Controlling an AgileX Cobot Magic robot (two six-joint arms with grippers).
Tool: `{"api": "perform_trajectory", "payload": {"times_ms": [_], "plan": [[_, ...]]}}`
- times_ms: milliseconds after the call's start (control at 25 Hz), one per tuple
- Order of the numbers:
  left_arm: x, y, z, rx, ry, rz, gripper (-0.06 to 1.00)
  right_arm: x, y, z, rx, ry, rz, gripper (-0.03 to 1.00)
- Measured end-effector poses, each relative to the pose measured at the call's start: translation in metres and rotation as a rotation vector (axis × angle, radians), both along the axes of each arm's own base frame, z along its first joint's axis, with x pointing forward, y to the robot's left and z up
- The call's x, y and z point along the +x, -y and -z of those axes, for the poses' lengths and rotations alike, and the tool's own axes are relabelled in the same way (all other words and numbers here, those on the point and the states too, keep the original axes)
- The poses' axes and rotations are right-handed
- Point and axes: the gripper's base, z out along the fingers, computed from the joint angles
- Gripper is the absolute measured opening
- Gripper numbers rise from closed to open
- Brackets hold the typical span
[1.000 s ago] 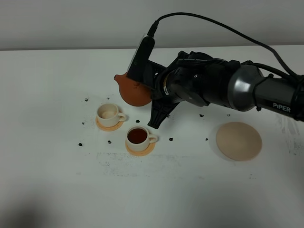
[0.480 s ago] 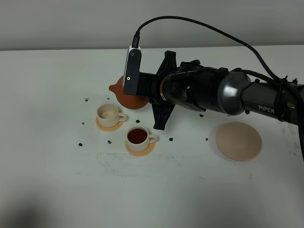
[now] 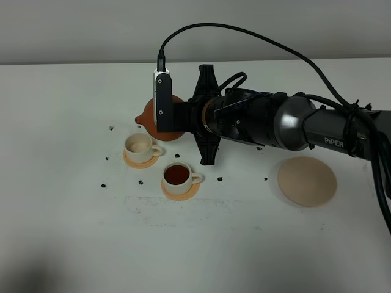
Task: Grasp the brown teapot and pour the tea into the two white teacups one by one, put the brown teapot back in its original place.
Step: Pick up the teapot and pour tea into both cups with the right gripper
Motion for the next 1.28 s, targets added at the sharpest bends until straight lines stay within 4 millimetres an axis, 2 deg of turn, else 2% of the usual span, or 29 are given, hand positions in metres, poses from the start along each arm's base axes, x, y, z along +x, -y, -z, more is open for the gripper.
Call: {"api": "perform_trajectory", "payload": {"times_ms": [400,1000,1280], "plan": [[0.0,0.0,0.0,0.0,0.0,0.0,0.37,0.003,-0.003,0.011,-0.08,0.049,-0.088,0.09],[0.0,0.0,0.0,0.0,0.0,0.0,0.37,0.009,-0.005,0.002,-0.169,0.147,-0.167,0.09],[0.0,0.0,0.0,0.0,0.0,0.0,0.37,0.014,-0.002,0.005,-0.204,0.175,-0.183,0.09]]}}
